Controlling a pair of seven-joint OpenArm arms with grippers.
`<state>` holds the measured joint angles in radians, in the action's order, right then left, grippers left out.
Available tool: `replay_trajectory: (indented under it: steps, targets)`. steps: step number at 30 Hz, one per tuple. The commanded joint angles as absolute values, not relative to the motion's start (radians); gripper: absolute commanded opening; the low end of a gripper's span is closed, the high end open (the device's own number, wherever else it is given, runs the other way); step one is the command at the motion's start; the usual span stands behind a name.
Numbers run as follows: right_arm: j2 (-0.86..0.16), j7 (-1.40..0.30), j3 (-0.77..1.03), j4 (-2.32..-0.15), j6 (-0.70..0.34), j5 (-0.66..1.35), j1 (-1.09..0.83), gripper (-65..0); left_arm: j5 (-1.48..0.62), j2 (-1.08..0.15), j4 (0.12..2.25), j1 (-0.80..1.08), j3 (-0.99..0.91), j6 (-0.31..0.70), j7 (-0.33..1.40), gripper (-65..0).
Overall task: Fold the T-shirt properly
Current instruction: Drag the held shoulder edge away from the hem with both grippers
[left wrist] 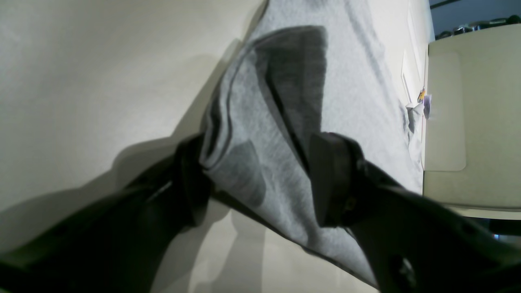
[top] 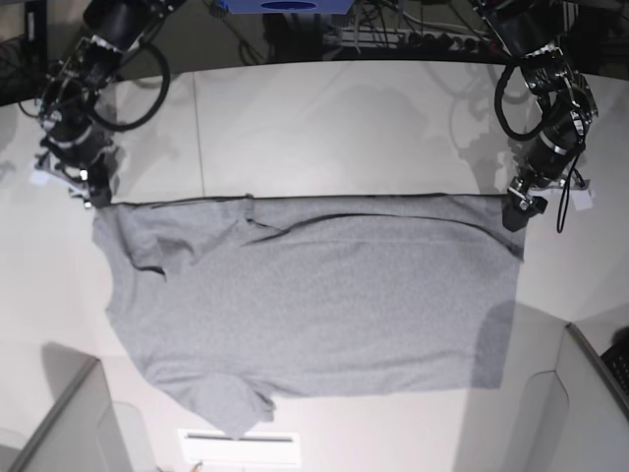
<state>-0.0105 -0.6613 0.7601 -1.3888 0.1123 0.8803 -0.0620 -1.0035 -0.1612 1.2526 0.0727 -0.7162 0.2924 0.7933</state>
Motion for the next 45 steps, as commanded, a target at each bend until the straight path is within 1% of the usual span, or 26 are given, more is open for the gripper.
replay_trajectory:
  steps: [1, 5, 11, 15, 18, 21, 23, 24, 25, 26, 27, 28, 29, 30, 31, 35, 37, 42, 43, 45]
  targets:
    - [-0.016, -0.673, 0.759, -1.385, 0.12, 0.829, -0.036, -40.5, -0.998, -0.174, 1.264, 0.071, -0.716, 0.289, 0.794, -29.1]
    - [-0.013, -0.685, 0.759, -1.371, 0.117, 0.745, 0.012, -40.2, -0.998, -0.174, 1.265, 0.071, -0.716, 0.289, 0.794, -29.3]
    - [-0.013, -0.696, 0.759, -1.369, 0.114, 0.742, 0.039, -40.1, -0.998, -0.174, 1.267, 0.073, -0.714, 0.289, 0.794, -29.3]
    - [-0.016, -0.743, 0.759, -1.337, 0.111, 0.74, 0.07, -40.1, -0.998, -0.174, 1.264, 0.073, -0.713, 0.289, 0.794, -29.3]
    - [-0.016, -0.748, 0.759, -1.326, 0.108, 0.74, 0.074, -40.1, -0.998, -0.174, 1.265, 0.073, -0.713, 0.289, 0.794, -29.3]
    - [-0.016, -0.748, 0.759, -1.326, 0.061, 0.739, 0.079, -40.4, -0.998, -0.174, 1.264, 0.073, -0.713, 0.289, 0.794, -29.3]
    - [-0.016, -0.748, 0.759, -1.317, 0.054, 0.739, 0.081, -40.7, -0.998, -0.174, 1.264, 0.073, -0.713, 0.289, 0.794, -29.9]
    - [-0.016, -0.743, 0.759, -1.308, 0.054, 0.739, 0.081, -40.8, -0.998, -0.174, 1.264, 0.073, -0.713, 0.289, 0.794, -32.4]
    - [-0.018, -0.742, 0.759, -1.3, 0.054, 0.739, 0.082, -40.8, -0.998, -0.174, 1.262, 0.073, -0.713, 0.289, 0.794, -36.2]
    - [-0.024, -0.742, 0.759, -1.296, 0.053, 0.739, 0.082, -41.7, -0.998, -0.174, 1.259, 0.071, -0.713, 0.289, 0.794, -42.1]
    - [-0.03, -0.742, 0.759, -1.293, 0.05, 0.739, 0.082, -44.3, -0.998, -0.174, 1.257, 0.071, -0.713, 0.289, 0.794, -48.1]
    - [-0.031, -0.742, 0.759, -1.291, 0.048, 0.739, 0.082, -48.9, -0.998, -0.174, 1.257, 0.071, -0.713, 0.289, 0.794, -55.1]
    - [-0.031, -0.742, 0.759, -1.287, 0.048, 0.739, 0.082, -55.8, -0.998, -0.174, 1.257, 0.071, -0.713, 0.289, 0.794, -62.9]
    - [-0.036, -0.742, 0.759, -1.287, 0.048, 0.74, 0.082, -63.5, -0.998, -0.174, 1.257, 0.071, -0.713, 0.289, 0.794, -65.0]
    - [-0.036, -0.742, 0.759, -1.287, 0.047, 0.74, 0.082, -65.0, -0.998, -0.174, 1.257, 0.071, -0.711, 0.289, 0.796, -65.0]
    - [-0.042, -0.748, 0.759, -1.291, 0.047, 0.739, 0.091, -65.0, -1.0, -0.179, 1.285, 0.07, -0.673, 0.291, 0.802, -65.0]
    - [-0.058, -0.762, 0.759, -1.308, 0.047, 0.743, 0.091, -65.0, -0.998, -0.186, 1.353, 0.084, -0.647, 0.289, 0.799, -65.0]
    - [-0.061, -0.88, 0.759, -1.437, 0.054, 0.742, 0.108, -65.0, -0.998, -0.193, 1.488, 0.09, -0.653, 0.28, 0.803, -65.0]
    - [-0.061, -0.898, 0.759, -1.457, 0.054, 0.742, 0.117, -65.0, -0.998, -0.193, 1.509, 0.084, -0.657, 0.266, 0.805, -65.0]
    - [-0.062, -0.929, 0.759, -1.484, 0.054, 0.74, 0.145, -65.0, -1.003, -0.194, 1.55, 0.077, -0.657, 0.205, 0.805, -65.0]
